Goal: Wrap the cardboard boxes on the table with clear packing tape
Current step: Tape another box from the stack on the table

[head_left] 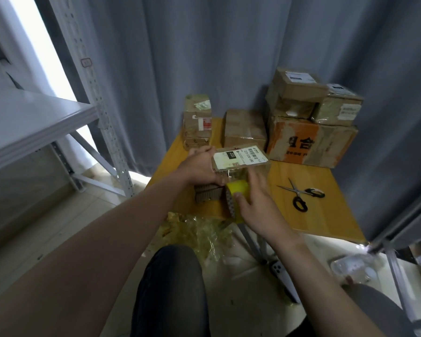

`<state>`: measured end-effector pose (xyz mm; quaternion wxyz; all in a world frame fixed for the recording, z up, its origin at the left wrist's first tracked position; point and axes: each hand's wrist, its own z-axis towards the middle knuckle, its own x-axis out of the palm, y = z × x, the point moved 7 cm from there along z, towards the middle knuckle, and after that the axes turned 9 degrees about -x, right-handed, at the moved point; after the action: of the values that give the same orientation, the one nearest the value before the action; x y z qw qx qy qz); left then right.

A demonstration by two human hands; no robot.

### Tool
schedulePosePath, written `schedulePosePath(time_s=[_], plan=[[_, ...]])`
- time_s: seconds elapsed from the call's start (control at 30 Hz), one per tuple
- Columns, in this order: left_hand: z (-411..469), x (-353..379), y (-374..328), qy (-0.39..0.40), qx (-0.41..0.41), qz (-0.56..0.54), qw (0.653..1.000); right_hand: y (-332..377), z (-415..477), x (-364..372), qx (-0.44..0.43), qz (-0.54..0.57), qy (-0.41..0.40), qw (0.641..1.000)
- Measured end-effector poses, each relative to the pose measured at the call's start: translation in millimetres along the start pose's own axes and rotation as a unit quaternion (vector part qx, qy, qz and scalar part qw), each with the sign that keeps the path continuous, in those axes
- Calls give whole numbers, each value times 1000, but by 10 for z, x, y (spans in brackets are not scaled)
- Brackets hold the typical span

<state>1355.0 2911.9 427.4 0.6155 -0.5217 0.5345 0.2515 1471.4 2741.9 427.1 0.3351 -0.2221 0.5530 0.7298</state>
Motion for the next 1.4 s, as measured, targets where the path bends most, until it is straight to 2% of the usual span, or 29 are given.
schedulePosePath(time_s=[0.07, 0.17, 0.2, 0.3, 0.4, 0.43, 0.5, 0.57, 0.6, 0.73, 0.87, 0.93, 1.13, 1.4], plan=[[14, -38, -8, 8, -7, -6, 1000, -137, -58, -151, 83, 11, -32, 996], [4, -137, -35, 65, -32, -77, 994, -159, -149, -308, 164, 138, -11, 977], [-8, -163, -28, 94, -42, -99, 990, -142, -153, -381, 164, 173, -26, 971], [-83, -160, 23, 182, -86, -186, 962, 54, -86, -613, 94, 262, -97, 956], [-177, -48, 72, 232, -126, -247, 932, 171, 45, -608, 38, 285, -86, 954], [-172, -49, 84, 215, -126, -248, 936, 196, 73, -557, 28, 277, -77, 957], [-87, -127, 103, 135, -102, -217, 961, 124, 126, -462, 13, 253, -89, 963], [-8, -265, 76, 56, -52, -176, 981, 67, 197, -418, 13, 260, -119, 958], [6, -309, 34, 43, -27, -161, 986, 38, 248, -399, 16, 265, -128, 956], [-68, -187, -145, 78, 52, -34, 995, -43, 504, -307, 36, 265, -148, 952], [-181, 74, -82, 89, -9, 59, 994, -1, 767, -259, 43, 251, -156, 954], [-185, 155, -93, 57, -16, 111, 992, 8, 806, -235, 51, 246, -158, 955], [-154, 179, -70, -9, 0, 114, 993, 31, 788, -264, 96, 248, -149, 952], [-102, 193, -21, -3, 12, 89, 996, 371, 456, -482, 119, 300, -95, 942]])
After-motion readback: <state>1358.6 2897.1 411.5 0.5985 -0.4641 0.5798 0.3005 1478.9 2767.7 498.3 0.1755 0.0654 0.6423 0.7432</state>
